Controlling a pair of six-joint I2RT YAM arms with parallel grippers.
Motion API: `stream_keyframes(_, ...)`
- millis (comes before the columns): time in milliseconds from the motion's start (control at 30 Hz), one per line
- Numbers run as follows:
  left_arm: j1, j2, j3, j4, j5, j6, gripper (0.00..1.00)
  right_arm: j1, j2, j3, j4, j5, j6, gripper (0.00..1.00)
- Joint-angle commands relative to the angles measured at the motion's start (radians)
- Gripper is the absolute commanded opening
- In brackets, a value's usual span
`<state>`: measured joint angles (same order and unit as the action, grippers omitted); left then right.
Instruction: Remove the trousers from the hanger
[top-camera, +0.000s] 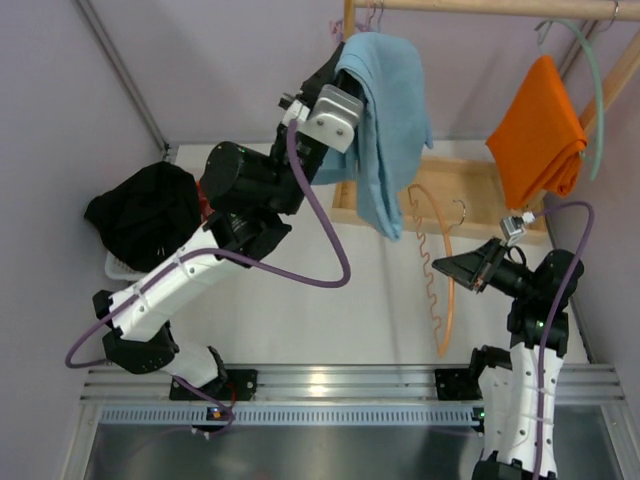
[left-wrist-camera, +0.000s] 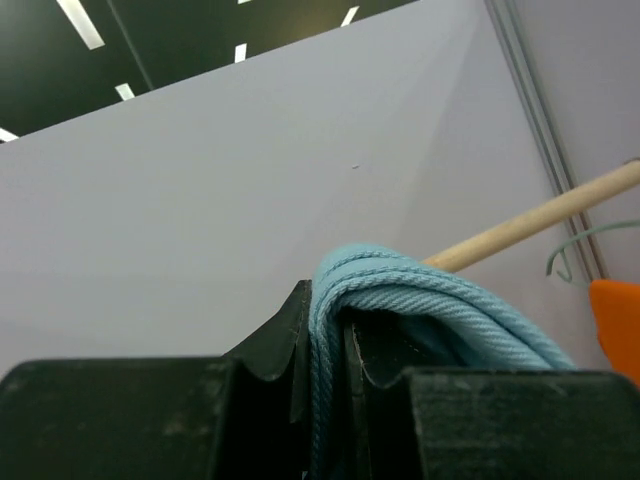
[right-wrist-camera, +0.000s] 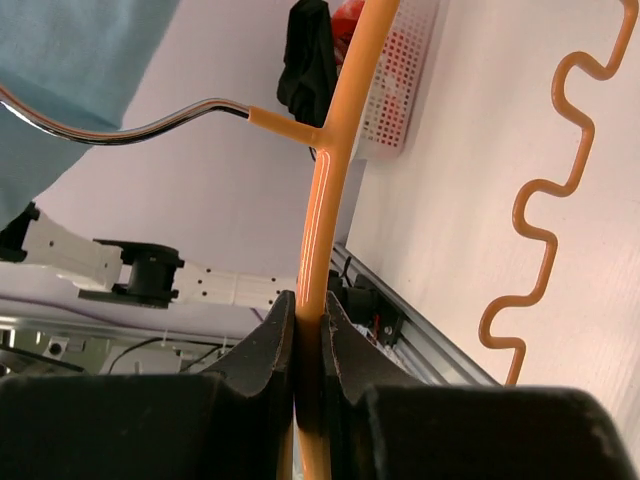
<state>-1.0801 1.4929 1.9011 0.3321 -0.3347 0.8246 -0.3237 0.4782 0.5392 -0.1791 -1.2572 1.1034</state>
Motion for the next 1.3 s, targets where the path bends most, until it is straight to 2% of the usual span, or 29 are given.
stream_keyframes(0,-0.001,-0.060,0.079,0.196,0.007,-0.076,0.00,-0.002,0.042,0.060,-0.043,0.031,-0.102,0.00)
stream_keyframes(133,0.000,-0.100,0.092,0.136,-0.033,-0.127,0.00,-0.003,0.106,0.126,-0.112,0.093,-0.217,0.00)
stream_keyframes(233,0.003,-0.138,0.066,0.121,-0.072,-0.151,0.00,-0.003,0.140,0.159,-0.112,0.101,-0.232,0.00)
stream_keyframes(333,0.071,-0.177,0.036,0.069,-0.107,-0.224,0.00,-0.006,0.160,0.182,-0.109,0.105,-0.246,0.00)
stream_keyframes(400,0.158,-0.200,0.027,0.024,-0.125,-0.312,0.00,-0.008,0.169,0.194,-0.111,0.105,-0.250,0.00)
stream_keyframes(500,0.247,-0.270,-0.068,0.015,-0.121,-0.350,0.00,-0.008,0.183,0.203,-0.120,0.105,-0.264,0.00)
stream_keyframes(700,0.465,-0.396,-0.152,-0.047,-0.130,-0.464,0.00,-0.009,0.198,0.212,-0.128,0.111,-0.284,0.00)
stream_keyframes(1033,0.799,-0.660,-0.375,-0.125,-0.236,-0.472,0.00,-0.009,0.229,0.242,-0.138,0.108,-0.304,0.00)
stream_keyframes(1133,0.920,-0.758,-0.463,-0.175,-0.274,-0.511,0.00,-0.009,0.231,0.246,-0.141,0.108,-0.304,0.00)
stream_keyframes(1167,0.992,-0.782,-0.490,-0.183,-0.283,-0.524,0.00,-0.009,0.231,0.246,-0.141,0.110,-0.303,0.00)
stream_keyframes(1233,1.054,-0.854,-0.551,-0.212,-0.303,-0.542,0.00,-0.009,0.231,0.248,-0.143,0.107,-0.306,0.00)
stream_keyframes(1267,1.122,-0.873,-0.568,-0.238,-0.309,-0.559,0.00,-0.009,0.231,0.252,-0.152,0.107,-0.309,0.00)
